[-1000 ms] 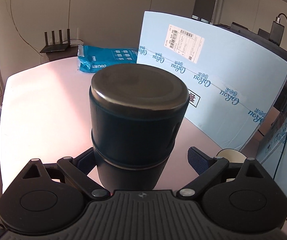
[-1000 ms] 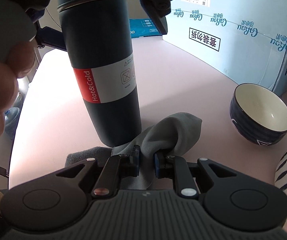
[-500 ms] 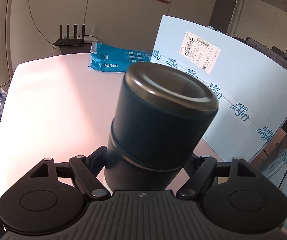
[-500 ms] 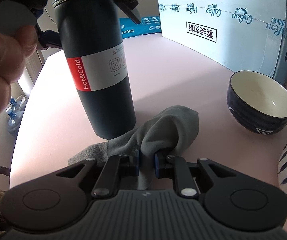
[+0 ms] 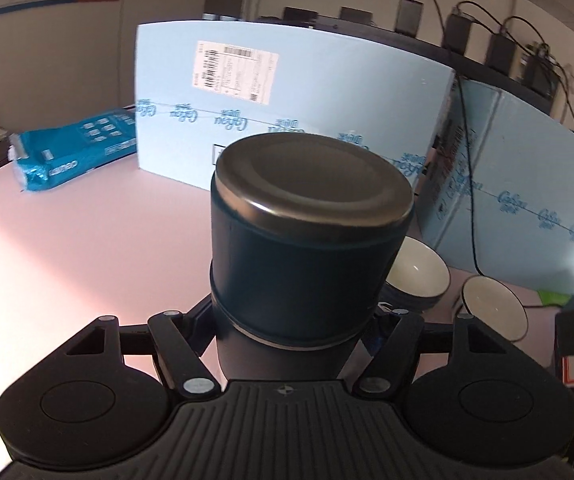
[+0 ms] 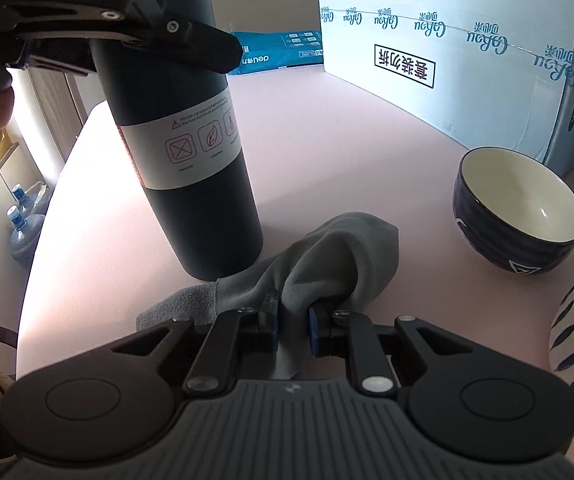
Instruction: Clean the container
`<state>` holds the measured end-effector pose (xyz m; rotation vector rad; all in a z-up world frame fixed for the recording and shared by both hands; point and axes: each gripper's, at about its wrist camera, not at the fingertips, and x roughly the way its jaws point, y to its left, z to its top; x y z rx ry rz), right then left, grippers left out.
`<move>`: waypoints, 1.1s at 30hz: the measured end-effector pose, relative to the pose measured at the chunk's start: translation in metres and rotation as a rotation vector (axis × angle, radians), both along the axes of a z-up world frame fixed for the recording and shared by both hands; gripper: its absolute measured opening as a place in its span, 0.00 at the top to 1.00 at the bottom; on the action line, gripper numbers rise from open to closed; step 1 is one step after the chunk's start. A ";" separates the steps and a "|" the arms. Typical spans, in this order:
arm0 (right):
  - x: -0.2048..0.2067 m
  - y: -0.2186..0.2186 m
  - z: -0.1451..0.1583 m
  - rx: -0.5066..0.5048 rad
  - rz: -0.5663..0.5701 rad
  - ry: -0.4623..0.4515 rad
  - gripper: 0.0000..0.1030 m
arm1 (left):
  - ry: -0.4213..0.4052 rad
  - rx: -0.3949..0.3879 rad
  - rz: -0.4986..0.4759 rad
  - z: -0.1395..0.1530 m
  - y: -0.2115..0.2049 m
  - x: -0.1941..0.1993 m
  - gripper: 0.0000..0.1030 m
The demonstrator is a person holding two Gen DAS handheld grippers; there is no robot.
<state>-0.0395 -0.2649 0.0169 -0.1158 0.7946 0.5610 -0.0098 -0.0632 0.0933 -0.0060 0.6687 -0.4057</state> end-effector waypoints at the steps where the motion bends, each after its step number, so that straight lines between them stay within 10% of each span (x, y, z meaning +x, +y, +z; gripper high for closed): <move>1: 0.000 0.001 0.000 -0.003 -0.002 0.002 0.82 | 0.003 0.001 -0.078 0.000 0.004 0.003 0.37; 7: 0.002 0.010 0.001 -0.051 0.015 -0.005 0.84 | 0.013 -0.008 -0.366 -0.001 0.022 0.013 0.37; 33: -0.019 0.010 0.063 0.166 0.182 -0.275 0.84 | 0.005 -0.029 -0.382 -0.003 0.025 0.014 0.37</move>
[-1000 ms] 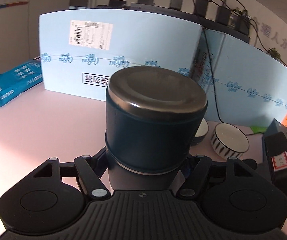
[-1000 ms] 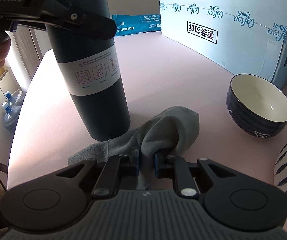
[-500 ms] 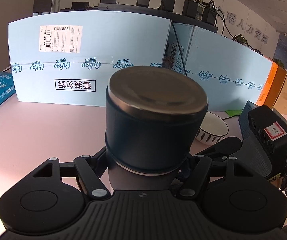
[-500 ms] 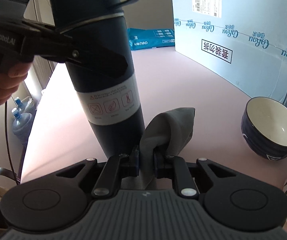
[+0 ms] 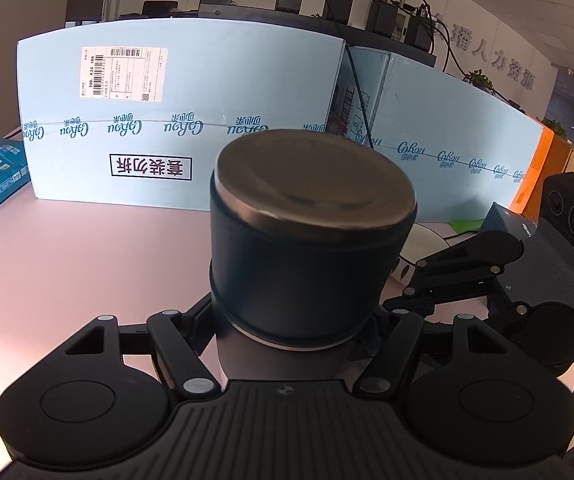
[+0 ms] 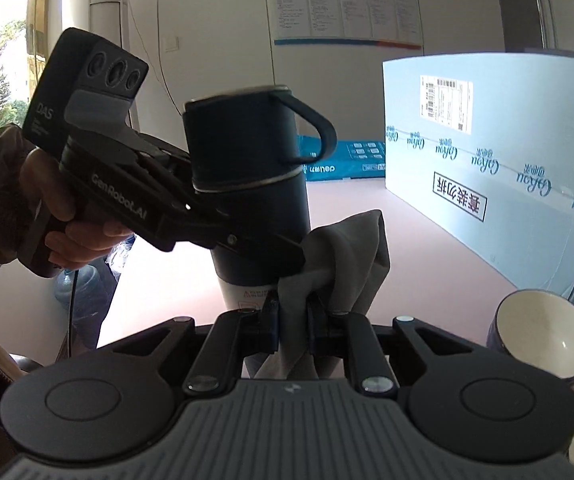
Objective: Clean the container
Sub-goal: 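Wipe the cloth up the bottle body with the right gripper while the left gripper holds it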
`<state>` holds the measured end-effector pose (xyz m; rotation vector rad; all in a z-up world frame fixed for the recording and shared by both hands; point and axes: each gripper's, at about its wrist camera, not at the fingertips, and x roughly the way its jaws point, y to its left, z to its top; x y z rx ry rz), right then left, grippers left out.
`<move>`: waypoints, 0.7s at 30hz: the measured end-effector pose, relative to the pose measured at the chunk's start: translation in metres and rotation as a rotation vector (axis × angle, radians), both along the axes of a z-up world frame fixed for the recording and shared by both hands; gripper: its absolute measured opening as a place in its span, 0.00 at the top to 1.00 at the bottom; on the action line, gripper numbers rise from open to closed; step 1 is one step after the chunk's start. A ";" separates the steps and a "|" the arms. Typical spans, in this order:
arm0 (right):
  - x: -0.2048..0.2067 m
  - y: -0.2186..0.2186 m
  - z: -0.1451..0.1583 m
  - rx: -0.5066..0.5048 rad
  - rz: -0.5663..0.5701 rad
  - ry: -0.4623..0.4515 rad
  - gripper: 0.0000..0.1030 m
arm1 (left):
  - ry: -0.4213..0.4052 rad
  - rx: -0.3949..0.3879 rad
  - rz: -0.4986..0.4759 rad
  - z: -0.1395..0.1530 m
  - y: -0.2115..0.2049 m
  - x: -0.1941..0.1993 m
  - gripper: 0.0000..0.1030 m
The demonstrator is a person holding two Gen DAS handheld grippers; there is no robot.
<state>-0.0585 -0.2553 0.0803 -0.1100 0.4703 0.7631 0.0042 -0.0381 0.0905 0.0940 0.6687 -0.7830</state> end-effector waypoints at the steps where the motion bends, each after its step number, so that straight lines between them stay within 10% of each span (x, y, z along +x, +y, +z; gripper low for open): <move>1: -0.001 0.001 0.003 -0.019 0.012 -0.017 0.84 | 0.003 -0.004 -0.001 0.000 0.000 0.000 0.37; 21: 0.005 0.010 -0.020 -0.159 0.106 0.066 0.84 | -0.002 0.026 0.007 0.002 -0.005 -0.002 0.37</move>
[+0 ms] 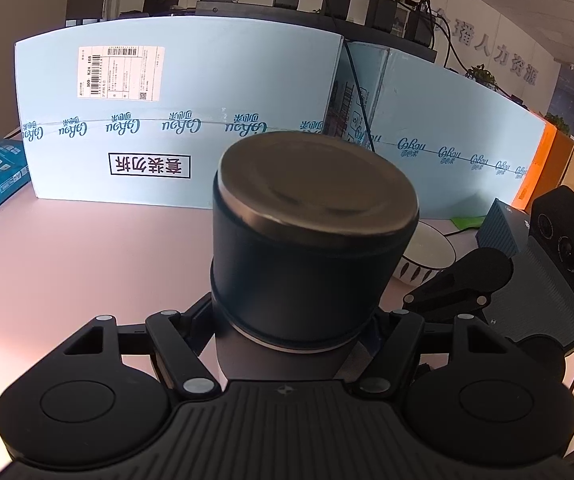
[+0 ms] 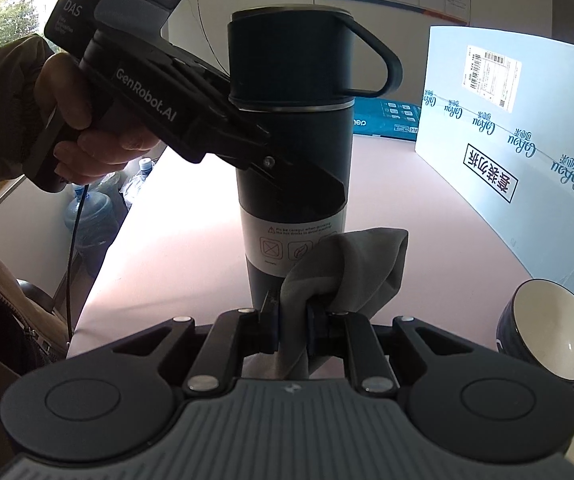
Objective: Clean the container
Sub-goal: 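Wipe the cloth up the bottle body with the right gripper while the left gripper holds it, then raise the grey cloth over the bottle lid with the right gripper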
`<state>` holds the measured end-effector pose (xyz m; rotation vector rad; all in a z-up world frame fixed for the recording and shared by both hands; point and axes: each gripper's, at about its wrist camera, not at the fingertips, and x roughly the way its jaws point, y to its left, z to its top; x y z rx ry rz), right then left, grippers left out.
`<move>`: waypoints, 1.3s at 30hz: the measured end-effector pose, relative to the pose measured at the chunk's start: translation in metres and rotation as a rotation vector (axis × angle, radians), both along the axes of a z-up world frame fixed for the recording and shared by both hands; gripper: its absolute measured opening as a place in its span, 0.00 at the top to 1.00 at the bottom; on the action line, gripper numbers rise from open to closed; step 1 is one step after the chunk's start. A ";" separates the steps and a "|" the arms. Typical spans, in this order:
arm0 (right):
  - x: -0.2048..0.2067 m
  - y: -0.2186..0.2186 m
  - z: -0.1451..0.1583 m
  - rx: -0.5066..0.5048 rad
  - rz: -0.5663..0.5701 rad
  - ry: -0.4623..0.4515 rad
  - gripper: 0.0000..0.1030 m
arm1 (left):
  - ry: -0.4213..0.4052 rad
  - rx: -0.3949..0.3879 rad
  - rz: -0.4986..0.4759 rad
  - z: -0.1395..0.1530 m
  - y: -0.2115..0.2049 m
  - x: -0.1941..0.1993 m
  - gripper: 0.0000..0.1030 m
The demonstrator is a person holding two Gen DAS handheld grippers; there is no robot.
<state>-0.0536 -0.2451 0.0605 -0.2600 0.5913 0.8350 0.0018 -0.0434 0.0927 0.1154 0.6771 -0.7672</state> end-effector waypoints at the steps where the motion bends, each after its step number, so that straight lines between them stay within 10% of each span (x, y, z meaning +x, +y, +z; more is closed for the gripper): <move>1: -0.001 0.000 0.001 0.001 0.002 -0.003 0.84 | 0.000 0.000 0.002 0.000 0.000 0.000 0.37; 31: -0.022 -0.004 0.050 0.050 0.084 -0.248 0.84 | -0.023 -0.097 0.058 0.029 0.023 -0.011 0.35; 39: -0.008 -0.001 0.027 0.053 0.045 -0.145 0.84 | -0.044 -0.099 0.071 0.029 0.022 -0.016 0.36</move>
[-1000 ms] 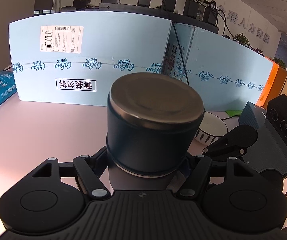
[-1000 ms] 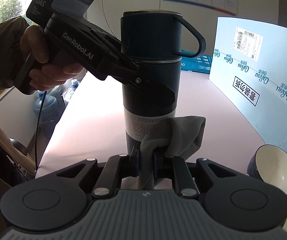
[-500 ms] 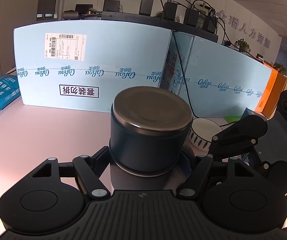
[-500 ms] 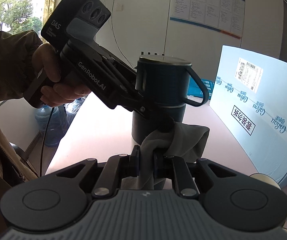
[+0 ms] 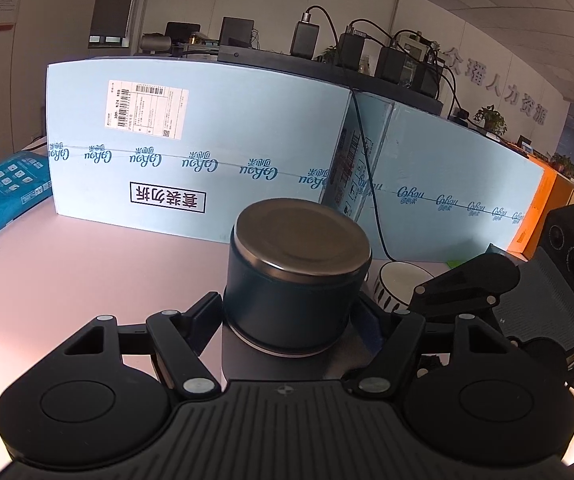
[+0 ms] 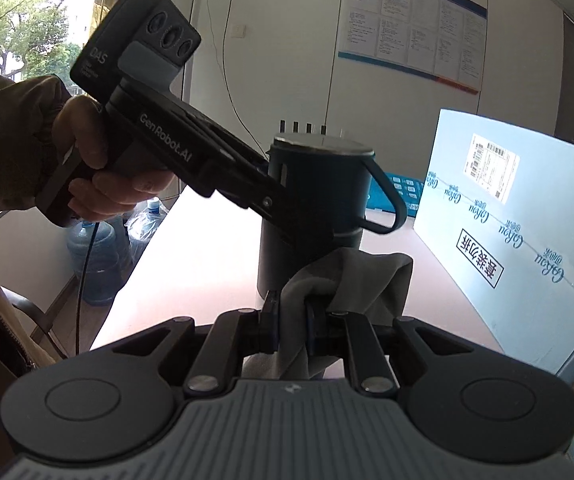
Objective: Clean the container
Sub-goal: 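Raise the grey cloth over the bottle lid with the right gripper, then rub the cloth over the bottle lid with the right gripper while the left gripper holds it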
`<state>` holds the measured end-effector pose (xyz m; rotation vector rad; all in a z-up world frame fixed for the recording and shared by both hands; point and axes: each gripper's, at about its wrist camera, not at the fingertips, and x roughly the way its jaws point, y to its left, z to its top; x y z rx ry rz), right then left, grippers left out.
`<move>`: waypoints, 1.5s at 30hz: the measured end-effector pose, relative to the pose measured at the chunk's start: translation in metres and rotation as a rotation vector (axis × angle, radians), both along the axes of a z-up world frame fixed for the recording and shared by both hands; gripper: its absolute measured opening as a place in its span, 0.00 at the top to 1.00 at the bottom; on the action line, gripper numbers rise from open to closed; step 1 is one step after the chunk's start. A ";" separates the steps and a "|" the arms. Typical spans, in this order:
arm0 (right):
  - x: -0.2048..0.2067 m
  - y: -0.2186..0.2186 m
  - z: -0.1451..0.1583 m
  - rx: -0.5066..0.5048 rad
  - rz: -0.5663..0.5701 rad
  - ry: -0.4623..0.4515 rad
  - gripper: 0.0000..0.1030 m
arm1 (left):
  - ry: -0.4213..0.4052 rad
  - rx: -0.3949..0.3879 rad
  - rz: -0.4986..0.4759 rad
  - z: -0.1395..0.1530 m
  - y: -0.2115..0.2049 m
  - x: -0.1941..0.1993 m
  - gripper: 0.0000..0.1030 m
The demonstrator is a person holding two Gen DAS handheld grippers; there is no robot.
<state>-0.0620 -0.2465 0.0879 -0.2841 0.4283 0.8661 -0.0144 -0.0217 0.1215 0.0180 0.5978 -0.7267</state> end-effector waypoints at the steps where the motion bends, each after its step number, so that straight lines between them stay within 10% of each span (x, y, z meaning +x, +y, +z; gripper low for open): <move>1: 0.003 0.002 -0.004 -0.009 -0.012 0.028 0.84 | 0.002 -0.002 0.000 0.000 0.000 0.000 0.36; 22: 0.009 -0.050 0.034 0.334 -0.423 0.075 0.85 | -0.031 -0.007 0.024 -0.001 -0.004 -0.009 0.36; 45: 0.013 -0.014 0.082 0.503 -0.457 0.099 0.88 | -0.020 -0.051 0.067 -0.003 -0.001 -0.009 0.36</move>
